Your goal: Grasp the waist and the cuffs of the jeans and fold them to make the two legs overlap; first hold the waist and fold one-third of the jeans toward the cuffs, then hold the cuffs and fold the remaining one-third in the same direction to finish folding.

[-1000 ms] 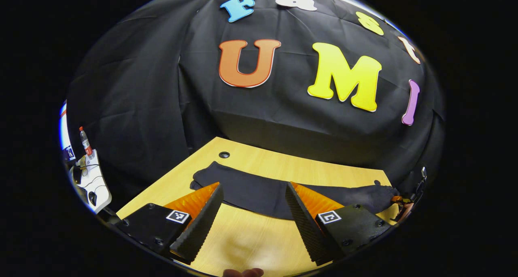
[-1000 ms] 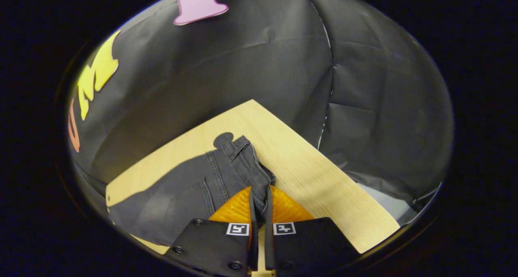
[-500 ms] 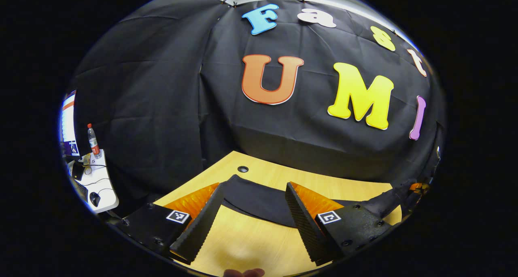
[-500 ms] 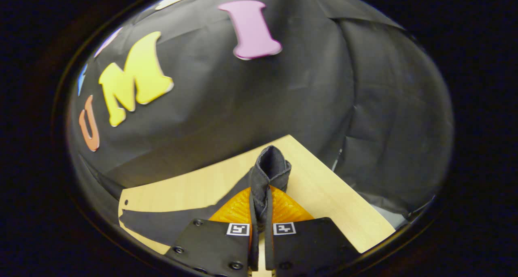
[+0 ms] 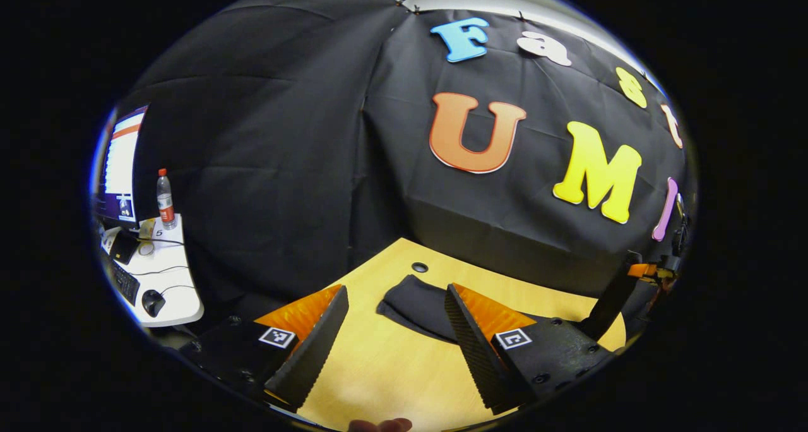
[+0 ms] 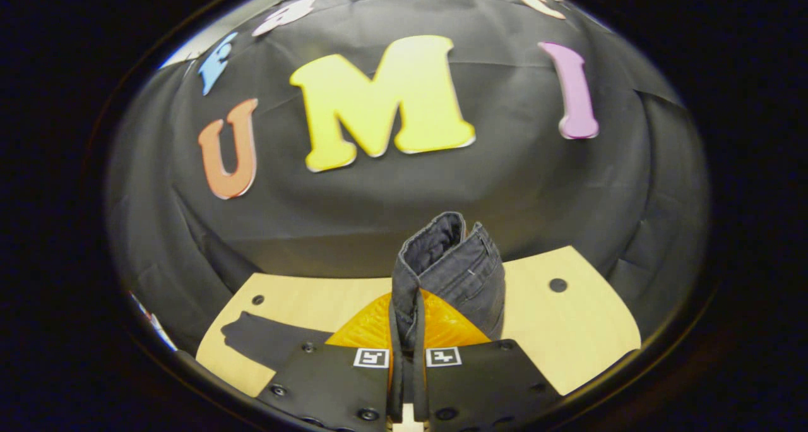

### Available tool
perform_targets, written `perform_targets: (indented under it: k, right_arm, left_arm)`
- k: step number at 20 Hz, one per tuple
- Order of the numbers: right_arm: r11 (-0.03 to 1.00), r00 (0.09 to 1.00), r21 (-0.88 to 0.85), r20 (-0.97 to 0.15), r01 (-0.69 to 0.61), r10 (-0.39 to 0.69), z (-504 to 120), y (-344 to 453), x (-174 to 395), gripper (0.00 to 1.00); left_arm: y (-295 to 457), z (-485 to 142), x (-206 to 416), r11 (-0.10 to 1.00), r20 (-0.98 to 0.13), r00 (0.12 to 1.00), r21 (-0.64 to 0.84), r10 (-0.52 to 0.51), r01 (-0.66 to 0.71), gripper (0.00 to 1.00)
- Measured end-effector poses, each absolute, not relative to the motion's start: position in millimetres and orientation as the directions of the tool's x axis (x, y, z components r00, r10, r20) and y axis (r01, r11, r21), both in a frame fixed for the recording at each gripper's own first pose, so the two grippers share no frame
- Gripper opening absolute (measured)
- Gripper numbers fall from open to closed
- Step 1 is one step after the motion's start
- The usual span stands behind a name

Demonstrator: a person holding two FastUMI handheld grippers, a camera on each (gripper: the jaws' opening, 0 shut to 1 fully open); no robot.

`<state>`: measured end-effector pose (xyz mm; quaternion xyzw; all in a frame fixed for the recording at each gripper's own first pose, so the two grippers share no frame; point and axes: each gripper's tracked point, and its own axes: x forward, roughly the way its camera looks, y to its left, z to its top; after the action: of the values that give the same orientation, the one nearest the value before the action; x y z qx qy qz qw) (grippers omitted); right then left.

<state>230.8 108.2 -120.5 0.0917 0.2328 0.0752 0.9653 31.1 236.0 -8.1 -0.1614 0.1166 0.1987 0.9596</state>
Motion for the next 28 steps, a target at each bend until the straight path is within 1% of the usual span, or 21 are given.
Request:
perform_targets:
  k: [1, 2, 3, 5, 8, 10, 11, 13, 14, 15, 16, 18, 19, 20, 23, 25, 26, 27, 28]
  right_arm:
    - [0.971, 0.871, 0.196, -0.445, -0.134, 0.210, -131.6, 136.3, 233.0, 0.07]
    - [0.970, 0.858, 0.179, -0.458, -0.165, 0.231, -143.1, 162.1, 233.8, 0.10]
    - [0.967, 0.843, 0.163, -0.475, -0.194, 0.250, -156.2, 183.6, 229.2, 0.07]
    - [0.960, 0.812, 0.135, -0.512, -0.246, 0.280, -187.2, 220.9, 219.0, 0.07]
    - [0.960, 0.762, 0.117, -0.587, -0.255, 0.274, -241.5, 258.9, 213.1, 0.07]
    - [0.965, 0.742, 0.098, -0.622, -0.244, 0.250, -272.4, 274.6, 212.2, 0.07]
    - [0.966, 0.736, 0.083, -0.633, -0.244, 0.240, -283.4, 280.0, 212.1, 0.07]
    - [0.965, 0.731, 0.035, -0.646, -0.258, 0.219, -300.6, 286.8, 209.6, 0.07]
    - [0.962, 0.727, 0.007, -0.653, -0.273, 0.211, -308.9, 287.9, 207.8, 0.11]
    - [0.957, 0.717, -0.013, -0.665, -0.289, 0.207, -317.1, 288.6, 203.9, 0.07]
    - [0.951, 0.710, -0.027, -0.673, -0.306, 0.210, -321.7, 288.9, 201.9, 0.07]
    - [0.936, 0.693, -0.036, -0.682, -0.350, 0.233, -324.6, 286.5, 202.6, 0.12]
    - [0.926, 0.671, -0.005, -0.691, -0.378, 0.270, -326.8, 290.7, 200.5, 0.17]
    - [0.915, 0.652, 0.036, -0.690, -0.403, 0.314, -323.9, 295.5, 198.1, 0.19]
    - [0.886, 0.620, 0.115, -0.675, -0.449, 0.401, -305.9, 307.2, 185.7, 0.57]
    - [0.879, 0.631, 0.132, -0.648, -0.458, 0.426, -285.1, 303.8, 180.4, 0.81]
    - [0.873, 0.638, 0.145, -0.628, -0.465, 0.444, -268.9, 300.0, 174.3, 0.77]
    - [0.868, 0.644, 0.153, -0.613, -0.473, 0.459, -252.3, 293.2, 165.6, 0.83]
    - [0.862, 0.650, 0.156, -0.596, -0.482, 0.471, -234.6, 285.0, 158.2, 0.86]
  left_arm:
    - [244.0, -12.3, 26.5, 0.863, -0.292, 0.888, -0.263, 0.355, -0.432, 0.99]
    - [250.6, -18.1, 23.3, 0.859, -0.298, 0.884, -0.264, 0.361, -0.439, 0.99]
    - [255.0, -23.1, 19.9, 0.854, -0.304, 0.882, -0.270, 0.361, -0.443, 0.99]
    - [261.6, -31.1, 14.9, 0.844, -0.318, 0.877, -0.288, 0.361, -0.452, 0.99]
    - [268.0, -46.2, 8.9, 0.820, -0.356, 0.868, -0.335, 0.346, -0.465, 0.99]
    - [279.4, -53.0, 4.3, 0.805, -0.379, 0.852, -0.335, 0.360, -0.489, 0.99]
    - [285.2, -54.4, 2.2, 0.800, -0.383, 0.847, -0.333, 0.368, -0.499, 1.00]
    - [293.8, -56.9, 0.5, 0.795, -0.392, 0.837, -0.322, 0.382, -0.514, 0.99]
    - [296.3, -58.0, 0.7, 0.793, -0.397, 0.833, -0.318, 0.387, -0.520, 0.99]
    - [297.9, -60.7, 1.7, 0.789, -0.399, 0.831, -0.323, 0.387, -0.522, 1.00]
    - [298.9, -66.0, 2.3, 0.784, -0.411, 0.828, -0.330, 0.382, -0.526, 0.99]
    - [302.2, -73.4, 3.1, 0.778, -0.426, 0.815, -0.318, 0.393, -0.541, 0.99]
    - [303.6, -73.1, 5.4, 0.781, -0.421, 0.813, -0.306, 0.402, -0.545, 0.99]
    - [305.0, -71.7, 9.3, 0.791, -0.408, 0.818, -0.291, 0.406, -0.538, 0.99]
    - [306.3, -66.7, 22.7, 0.840, -0.366, 0.839, -0.216, 0.403, -0.498, 0.99]
    - [307.0, -75.1, 27.4, 0.850, -0.382, 0.830, -0.177, 0.406, -0.497, 0.99]
    - [306.1, -78.5, 32.8, 0.853, -0.385, 0.834, -0.183, 0.396, -0.489, 0.99]
    - [302.1, -81.1, 40.4, 0.856, -0.385, 0.844, -0.207, 0.374, -0.474, 0.99]
    - [296.5, -83.6, 49.4, 0.855, -0.386, 0.856, -0.250, 0.343, -0.455, 0.99]
